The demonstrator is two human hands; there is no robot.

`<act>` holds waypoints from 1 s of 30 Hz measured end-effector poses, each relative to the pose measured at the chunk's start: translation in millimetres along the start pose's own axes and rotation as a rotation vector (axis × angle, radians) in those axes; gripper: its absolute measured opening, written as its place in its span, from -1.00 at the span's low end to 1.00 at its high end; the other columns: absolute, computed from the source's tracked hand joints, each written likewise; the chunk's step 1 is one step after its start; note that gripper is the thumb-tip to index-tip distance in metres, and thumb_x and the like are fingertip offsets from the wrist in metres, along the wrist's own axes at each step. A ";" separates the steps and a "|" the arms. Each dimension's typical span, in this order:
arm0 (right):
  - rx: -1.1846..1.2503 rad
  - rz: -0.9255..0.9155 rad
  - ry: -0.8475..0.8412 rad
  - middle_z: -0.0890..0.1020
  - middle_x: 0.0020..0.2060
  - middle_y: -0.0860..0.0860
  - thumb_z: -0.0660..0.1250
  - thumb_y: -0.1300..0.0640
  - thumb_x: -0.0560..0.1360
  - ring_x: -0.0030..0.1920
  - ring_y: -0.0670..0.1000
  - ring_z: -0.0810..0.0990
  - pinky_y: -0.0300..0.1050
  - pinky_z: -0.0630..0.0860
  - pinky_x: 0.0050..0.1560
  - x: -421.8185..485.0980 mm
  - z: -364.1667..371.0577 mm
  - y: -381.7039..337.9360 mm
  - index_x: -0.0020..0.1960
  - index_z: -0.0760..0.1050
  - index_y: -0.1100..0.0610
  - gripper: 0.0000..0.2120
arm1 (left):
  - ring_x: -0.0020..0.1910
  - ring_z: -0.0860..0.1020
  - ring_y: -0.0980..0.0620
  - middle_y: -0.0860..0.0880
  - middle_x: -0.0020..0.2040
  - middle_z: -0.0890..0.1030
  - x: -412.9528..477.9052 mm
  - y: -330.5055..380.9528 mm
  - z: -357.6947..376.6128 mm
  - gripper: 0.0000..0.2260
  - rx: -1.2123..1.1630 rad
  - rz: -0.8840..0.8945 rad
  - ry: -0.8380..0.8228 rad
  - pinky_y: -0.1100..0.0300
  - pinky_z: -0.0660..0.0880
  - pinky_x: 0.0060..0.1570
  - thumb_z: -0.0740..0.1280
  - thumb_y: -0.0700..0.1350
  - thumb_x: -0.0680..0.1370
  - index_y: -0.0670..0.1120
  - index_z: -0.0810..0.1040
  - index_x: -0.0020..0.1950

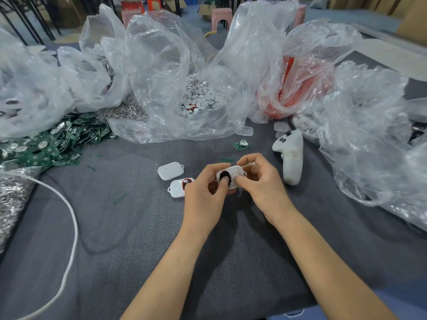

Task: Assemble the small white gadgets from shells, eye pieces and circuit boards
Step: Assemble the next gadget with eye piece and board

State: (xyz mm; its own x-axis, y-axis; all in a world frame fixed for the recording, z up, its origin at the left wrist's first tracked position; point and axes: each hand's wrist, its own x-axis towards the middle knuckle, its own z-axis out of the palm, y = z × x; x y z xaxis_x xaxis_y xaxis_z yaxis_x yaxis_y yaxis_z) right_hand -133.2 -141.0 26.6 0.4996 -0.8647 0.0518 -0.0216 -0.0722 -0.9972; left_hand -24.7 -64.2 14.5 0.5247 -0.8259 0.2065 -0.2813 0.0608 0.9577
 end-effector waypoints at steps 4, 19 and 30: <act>0.006 0.020 0.013 0.64 -0.31 -0.07 0.39 0.33 0.42 -0.30 -0.10 0.60 -0.22 0.53 -0.31 0.4 -0.4 -0.1 -0.10 0.48 -0.01 -0.75 | -0.10 0.64 0.14 0.06 -0.09 0.68 -0.3 -0.4 -0.2 -0.77 0.003 -0.003 0.001 0.23 0.57 -0.06 0.31 -0.30 0.55 -0.02 0.59 0.09; -0.080 0.081 -0.058 0.67 -0.19 0.04 0.41 0.35 0.44 -0.23 -0.15 0.61 -0.36 0.48 -0.29 2.8 -5.0 -2.7 -0.06 0.58 0.14 -0.85 | -0.19 0.65 0.18 0.07 -0.07 0.64 -0.8 1.0 -0.3 -0.72 0.028 -0.030 -0.026 0.22 0.61 -0.13 0.24 -0.34 0.58 -0.01 0.56 0.14; -0.159 0.135 -0.021 0.65 -0.20 0.10 0.42 0.32 0.44 -0.24 -0.08 0.60 -0.31 0.50 -0.26 4.3 -4.9 -7.3 0.02 0.58 0.00 -0.73 | 0.08 0.56 0.23 0.03 0.16 0.59 -2.7 2.4 2.1 -0.63 0.290 0.139 -0.025 0.38 0.44 0.14 0.34 -0.30 0.52 -0.07 0.51 0.31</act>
State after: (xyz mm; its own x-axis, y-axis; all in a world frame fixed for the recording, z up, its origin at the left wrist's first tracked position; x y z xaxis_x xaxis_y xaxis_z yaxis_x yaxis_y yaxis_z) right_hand -135.1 -146.6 34.3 0.5006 -0.8616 -0.0842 -0.2253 -0.0358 -0.9736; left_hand -28.5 -63.0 15.8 0.4465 -0.8343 0.3232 -0.5681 0.0147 0.8228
